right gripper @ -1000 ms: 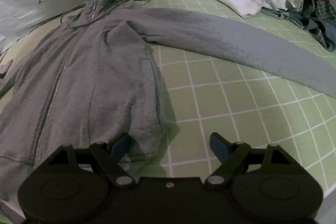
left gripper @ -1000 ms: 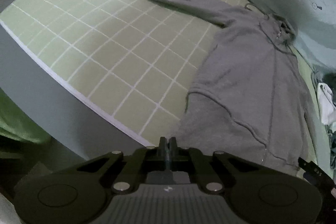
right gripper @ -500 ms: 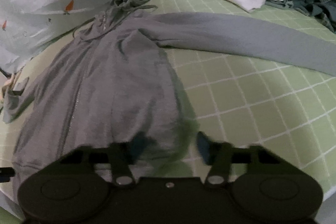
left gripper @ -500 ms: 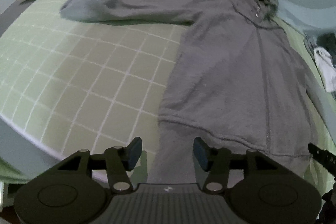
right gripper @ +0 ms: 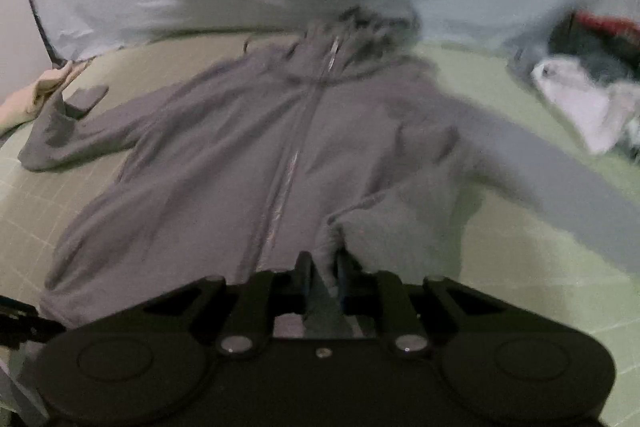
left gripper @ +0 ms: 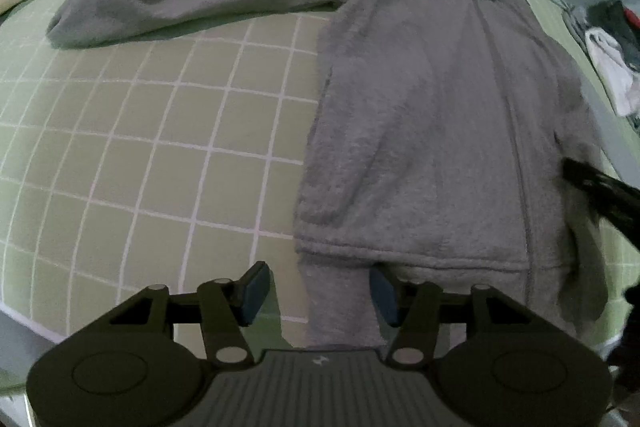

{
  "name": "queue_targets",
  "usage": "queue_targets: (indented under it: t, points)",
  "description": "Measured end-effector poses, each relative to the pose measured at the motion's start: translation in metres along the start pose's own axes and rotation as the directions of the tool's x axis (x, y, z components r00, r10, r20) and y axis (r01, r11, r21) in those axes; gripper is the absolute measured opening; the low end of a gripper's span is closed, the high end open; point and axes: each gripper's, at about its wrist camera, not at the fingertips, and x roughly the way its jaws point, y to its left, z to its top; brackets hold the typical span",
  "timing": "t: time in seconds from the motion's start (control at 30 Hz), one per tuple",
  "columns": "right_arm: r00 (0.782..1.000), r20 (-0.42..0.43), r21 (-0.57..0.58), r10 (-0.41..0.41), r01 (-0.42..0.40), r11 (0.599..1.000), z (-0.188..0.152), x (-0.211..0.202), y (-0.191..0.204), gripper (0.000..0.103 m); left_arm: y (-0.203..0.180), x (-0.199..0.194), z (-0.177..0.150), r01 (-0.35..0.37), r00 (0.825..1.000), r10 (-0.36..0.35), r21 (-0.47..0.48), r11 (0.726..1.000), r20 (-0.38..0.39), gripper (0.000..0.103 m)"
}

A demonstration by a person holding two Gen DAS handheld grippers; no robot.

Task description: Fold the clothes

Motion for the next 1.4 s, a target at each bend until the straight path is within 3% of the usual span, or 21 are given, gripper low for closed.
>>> queue_targets:
  t: [0.03,0.1,0.13,0.17,0.43,0.7,0.77,0.83,0.93,1.2,1.4]
  points:
    - [1.0,-0.007,0.013,0.009,-0.009,1.0,-0.001,-0.001,-0.001,0.016,-0.001,0.001,0.001,-0.002,1.0,0.002,0.014,1.0,0.0,0.059]
    - [0.999,0.017,0.053,0.043,-0.044,0.998,-0.004,-0.014,-0.01,0.031,-0.001,0.001,0.0,0.0,1.0,0.0,0.024,1.0,0.001,0.059]
    - [0.998,0.032,0.09,0.051,-0.054,0.994,-0.006,-0.021,-0.017,0.046,-0.001,0.001,0.0,0.002,1.0,-0.002,0.028,1.0,0.002,0.06]
    - [0.997,0.048,0.128,0.059,-0.065,0.99,-0.007,-0.029,-0.024,0.05,0.0,0.001,0.0,0.005,1.0,-0.005,0.025,1.0,0.003,0.06]
    - [0.991,0.135,0.312,-0.001,-0.041,0.949,-0.022,-0.072,-0.084,0.049,-0.003,0.001,-0.001,-0.005,1.0,0.005,0.003,1.0,0.006,0.061]
    - [0.988,0.043,0.475,-0.149,0.111,0.873,-0.054,-0.077,-0.14,0.044,-0.003,-0.001,-0.003,-0.021,1.0,0.021,-0.014,1.0,0.017,0.061]
    - [0.981,-0.014,0.423,-0.192,0.18,0.888,-0.06,-0.069,-0.141,0.044,-0.003,-0.001,-0.003,-0.023,0.999,0.023,-0.019,1.0,0.022,0.061]
    - [0.981,-0.054,0.352,-0.189,0.196,0.915,-0.064,-0.057,-0.136,0.044,-0.003,-0.001,-0.004,-0.025,0.999,0.026,-0.022,0.999,0.024,0.062]
    - [0.99,-0.068,0.315,-0.121,0.136,0.939,-0.066,-0.044,-0.123,0.044,-0.004,-0.001,-0.004,-0.028,0.999,0.029,-0.027,0.999,0.023,0.062]
    - [1.0,0.02,0.139,0.023,-0.025,0.99,-0.032,-0.029,-0.062,0.045,-0.003,-0.001,-0.005,-0.023,1.0,0.024,-0.036,0.999,0.015,0.063]
    - [1.0,-0.001,0.061,0.023,-0.023,0.998,-0.026,-0.019,-0.037,0.05,-0.003,0.001,-0.003,-0.016,1.0,0.016,-0.025,1.0,0.005,0.065]
